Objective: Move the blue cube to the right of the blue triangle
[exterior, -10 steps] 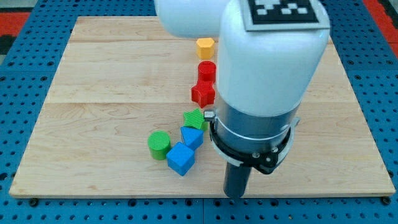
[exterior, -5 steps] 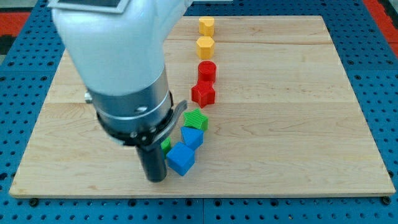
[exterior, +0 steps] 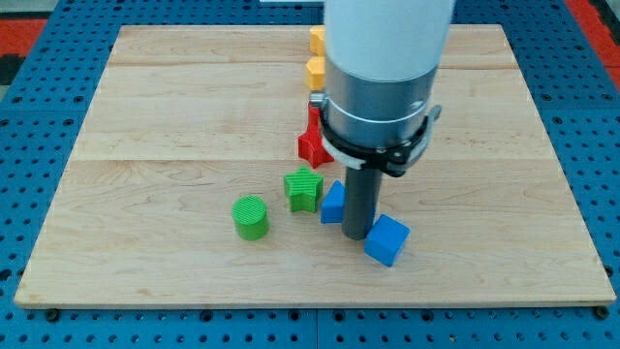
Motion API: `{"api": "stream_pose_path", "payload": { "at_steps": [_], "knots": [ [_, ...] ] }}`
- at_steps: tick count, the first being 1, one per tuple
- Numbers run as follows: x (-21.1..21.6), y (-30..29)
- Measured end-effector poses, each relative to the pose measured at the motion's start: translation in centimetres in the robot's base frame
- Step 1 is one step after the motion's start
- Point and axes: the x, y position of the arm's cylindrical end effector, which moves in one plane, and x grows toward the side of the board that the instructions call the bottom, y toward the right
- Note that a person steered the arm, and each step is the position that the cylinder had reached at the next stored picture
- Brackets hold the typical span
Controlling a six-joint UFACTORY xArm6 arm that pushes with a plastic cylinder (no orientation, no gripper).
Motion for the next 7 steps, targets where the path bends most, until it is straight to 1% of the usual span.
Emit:
{"api": "stream_pose_path", "payload": {
  "at_steps": [1, 2, 3, 4, 5, 7],
  "knots": [
    [-0.3, 1.2],
    [1.1, 0.9],
    [4.2, 0.8],
    [6.9, 2.9],
    [7.0, 4.8],
    [4.8, 6.0]
  ]
}}
